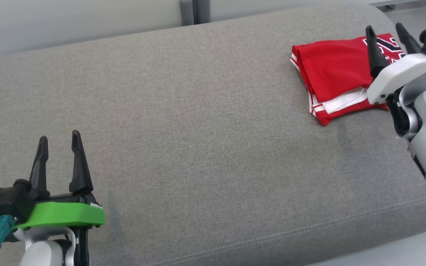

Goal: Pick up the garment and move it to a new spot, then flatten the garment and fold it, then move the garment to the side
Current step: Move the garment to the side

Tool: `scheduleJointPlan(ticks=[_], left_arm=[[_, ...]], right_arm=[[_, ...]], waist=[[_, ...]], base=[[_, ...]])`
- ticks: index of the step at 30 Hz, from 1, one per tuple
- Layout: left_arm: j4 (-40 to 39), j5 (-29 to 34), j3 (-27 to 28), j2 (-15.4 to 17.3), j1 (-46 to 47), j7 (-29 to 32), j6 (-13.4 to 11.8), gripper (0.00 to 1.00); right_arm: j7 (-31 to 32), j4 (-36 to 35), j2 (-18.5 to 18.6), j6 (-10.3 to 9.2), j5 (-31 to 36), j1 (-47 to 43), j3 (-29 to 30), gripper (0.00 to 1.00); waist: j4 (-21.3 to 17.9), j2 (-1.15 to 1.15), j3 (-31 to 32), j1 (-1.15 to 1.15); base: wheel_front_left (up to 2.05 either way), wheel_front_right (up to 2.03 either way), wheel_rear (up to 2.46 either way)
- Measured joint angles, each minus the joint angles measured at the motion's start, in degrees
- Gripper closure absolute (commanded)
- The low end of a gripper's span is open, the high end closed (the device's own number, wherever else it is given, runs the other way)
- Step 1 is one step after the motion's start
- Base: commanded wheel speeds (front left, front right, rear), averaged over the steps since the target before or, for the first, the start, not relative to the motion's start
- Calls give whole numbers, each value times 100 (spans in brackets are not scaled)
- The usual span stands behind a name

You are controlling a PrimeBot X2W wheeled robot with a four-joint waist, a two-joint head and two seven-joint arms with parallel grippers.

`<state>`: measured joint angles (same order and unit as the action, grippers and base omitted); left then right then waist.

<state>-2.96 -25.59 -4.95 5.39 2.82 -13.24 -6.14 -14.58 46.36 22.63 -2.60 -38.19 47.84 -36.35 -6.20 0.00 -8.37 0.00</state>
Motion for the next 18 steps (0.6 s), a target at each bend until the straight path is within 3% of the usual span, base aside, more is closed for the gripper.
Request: scheduleJointPlan(ticks=[7,18], left_arm=[[112,118,51,-56,-215,-48,-44,0],[313,336,41,-82,-427,-51,-53,0]], right_arm=[[0,-1005,-149,-211,0,-605,499,0],[0,-2136,-378,-389,768,-1699,448,0]], waist=[[98,0,229,0],[199,0,457,0]], base=[[0,0,0],[0,0,0]])
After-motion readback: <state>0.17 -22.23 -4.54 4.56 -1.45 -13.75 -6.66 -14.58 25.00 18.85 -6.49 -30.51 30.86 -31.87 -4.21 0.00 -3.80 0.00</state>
